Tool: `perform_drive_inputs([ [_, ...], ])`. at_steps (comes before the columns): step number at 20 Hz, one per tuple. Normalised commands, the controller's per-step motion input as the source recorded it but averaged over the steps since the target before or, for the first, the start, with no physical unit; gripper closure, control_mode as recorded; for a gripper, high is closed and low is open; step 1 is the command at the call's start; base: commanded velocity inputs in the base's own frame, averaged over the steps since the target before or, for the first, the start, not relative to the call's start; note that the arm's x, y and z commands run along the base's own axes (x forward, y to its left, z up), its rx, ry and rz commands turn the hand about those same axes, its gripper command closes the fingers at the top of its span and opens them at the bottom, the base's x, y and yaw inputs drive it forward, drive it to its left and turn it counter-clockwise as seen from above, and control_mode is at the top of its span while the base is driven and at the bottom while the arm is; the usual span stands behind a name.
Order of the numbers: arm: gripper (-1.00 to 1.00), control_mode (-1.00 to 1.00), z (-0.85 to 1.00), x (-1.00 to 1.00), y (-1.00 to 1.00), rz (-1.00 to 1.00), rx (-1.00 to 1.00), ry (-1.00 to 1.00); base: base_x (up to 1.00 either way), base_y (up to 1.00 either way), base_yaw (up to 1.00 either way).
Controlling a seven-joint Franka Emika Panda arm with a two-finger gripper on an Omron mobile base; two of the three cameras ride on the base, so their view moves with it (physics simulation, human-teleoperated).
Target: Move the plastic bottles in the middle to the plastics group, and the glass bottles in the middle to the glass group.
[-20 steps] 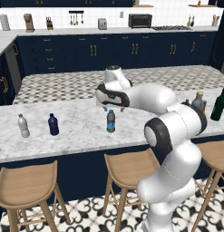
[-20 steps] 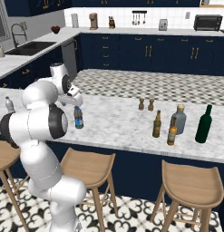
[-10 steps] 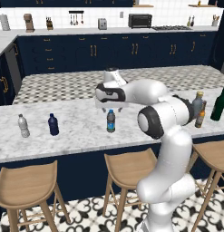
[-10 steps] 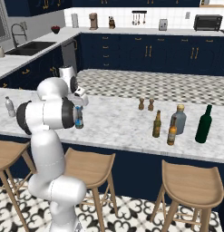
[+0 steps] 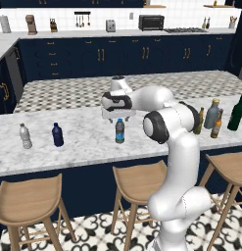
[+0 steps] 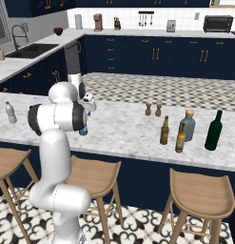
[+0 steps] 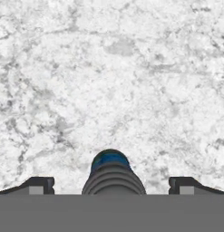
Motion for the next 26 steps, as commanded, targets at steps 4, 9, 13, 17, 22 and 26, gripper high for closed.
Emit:
perform_drive_inputs([
  [4, -1.00, -1.00, -0.09, -0.04, 0.03, 0.10, 0.00, 0.00, 0.00, 0.00, 0.00],
  [9, -1.00, -1.00, -0.04, -0.03, 0.00, 0.04, 0.00, 0.00, 0.00, 0.00, 0.00],
  [13, -1.00, -1.00, -0.01, -0.14, -0.03, 0.00, 0.00, 0.00, 0.00, 0.00, 0.00],
  [17, -1.00, -1.00, 0.00, -0.22, -0.03, 0.00, 0.00, 0.00, 0.00, 0.00, 0.00],
  [22, -1.00, -1.00, 0.00, -0.20, -0.06, 0.00, 0.00, 0.00, 0.00, 0.00, 0.00],
  [26, -1.00, -1.00, 0.00, -0.13, -0.13, 0.00, 0.00, 0.00, 0.00, 0.00, 0.00],
])
